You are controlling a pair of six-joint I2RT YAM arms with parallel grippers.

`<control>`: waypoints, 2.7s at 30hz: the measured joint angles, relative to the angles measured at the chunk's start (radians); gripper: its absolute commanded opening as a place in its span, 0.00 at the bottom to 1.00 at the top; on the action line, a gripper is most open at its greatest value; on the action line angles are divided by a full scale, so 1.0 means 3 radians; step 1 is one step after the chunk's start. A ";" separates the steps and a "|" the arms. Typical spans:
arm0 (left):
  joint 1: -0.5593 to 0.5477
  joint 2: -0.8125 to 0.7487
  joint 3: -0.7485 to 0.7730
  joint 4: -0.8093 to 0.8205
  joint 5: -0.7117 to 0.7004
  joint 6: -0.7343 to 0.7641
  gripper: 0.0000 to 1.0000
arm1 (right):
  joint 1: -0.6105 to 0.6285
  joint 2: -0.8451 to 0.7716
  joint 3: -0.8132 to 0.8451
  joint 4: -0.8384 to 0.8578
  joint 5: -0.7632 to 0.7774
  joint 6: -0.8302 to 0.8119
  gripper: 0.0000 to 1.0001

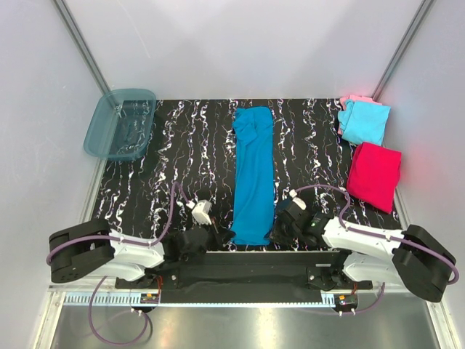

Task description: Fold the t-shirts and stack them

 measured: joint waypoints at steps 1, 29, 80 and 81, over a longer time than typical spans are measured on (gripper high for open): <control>0.0000 0.0001 0.0000 -0.0019 0.0000 0.0000 0.13 | 0.0017 -0.0009 0.0000 0.0000 0.0015 0.0004 0.00; -0.0033 0.0661 0.0164 0.0294 0.0102 -0.0088 0.00 | 0.0088 -0.0094 0.0000 -0.0089 0.0139 0.0015 0.00; 0.0604 0.0014 0.1479 -0.1321 -0.0092 0.0951 0.00 | -0.0591 -0.0397 0.1129 -0.0629 0.0787 -0.0909 0.00; 0.0638 0.0066 0.1504 -0.1294 -0.0064 0.0973 0.00 | -0.0645 -0.0348 0.1129 -0.0581 0.0752 -0.0933 0.00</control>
